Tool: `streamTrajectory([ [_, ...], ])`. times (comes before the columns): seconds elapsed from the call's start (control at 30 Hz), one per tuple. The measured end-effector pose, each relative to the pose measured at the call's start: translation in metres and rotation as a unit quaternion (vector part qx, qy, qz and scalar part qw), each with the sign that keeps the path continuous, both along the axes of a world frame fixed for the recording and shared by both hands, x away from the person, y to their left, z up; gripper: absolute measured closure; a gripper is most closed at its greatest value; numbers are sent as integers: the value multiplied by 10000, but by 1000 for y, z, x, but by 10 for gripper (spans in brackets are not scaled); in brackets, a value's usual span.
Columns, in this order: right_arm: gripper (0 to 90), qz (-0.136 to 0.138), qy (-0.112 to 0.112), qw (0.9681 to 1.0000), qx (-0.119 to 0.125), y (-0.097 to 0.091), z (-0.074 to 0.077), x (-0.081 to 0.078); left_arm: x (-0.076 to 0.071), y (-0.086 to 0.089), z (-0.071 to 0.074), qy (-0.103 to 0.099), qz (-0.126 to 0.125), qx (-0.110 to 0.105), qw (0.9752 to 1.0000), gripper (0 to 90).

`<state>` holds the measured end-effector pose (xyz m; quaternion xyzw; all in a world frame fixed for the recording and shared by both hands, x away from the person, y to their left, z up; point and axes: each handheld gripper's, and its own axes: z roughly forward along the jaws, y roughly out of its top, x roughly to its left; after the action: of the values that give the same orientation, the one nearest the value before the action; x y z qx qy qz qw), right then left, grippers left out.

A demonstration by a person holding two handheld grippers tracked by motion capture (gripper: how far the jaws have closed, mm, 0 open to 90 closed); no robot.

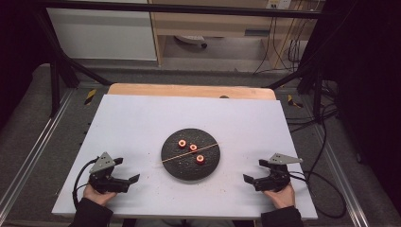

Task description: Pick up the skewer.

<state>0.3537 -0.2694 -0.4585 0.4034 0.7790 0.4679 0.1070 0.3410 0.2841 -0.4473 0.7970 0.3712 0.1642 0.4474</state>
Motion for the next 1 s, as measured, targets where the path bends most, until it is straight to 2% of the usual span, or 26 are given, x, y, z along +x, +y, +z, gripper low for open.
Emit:
streamTrajectory([
  [0.5,7,-25,-46,10000,11,-1,2,-1,1,-6,4,44,8,46,10000,45],
  [0.83,8,-8,-30,10000,-16,-2,2,-1,3,-15,18,16,-83,159,9998,57],
  [1.0,9,8,-30,10000,-61,-1,1,-1,4,-23,24,-3,-152,274,9995,109],
])
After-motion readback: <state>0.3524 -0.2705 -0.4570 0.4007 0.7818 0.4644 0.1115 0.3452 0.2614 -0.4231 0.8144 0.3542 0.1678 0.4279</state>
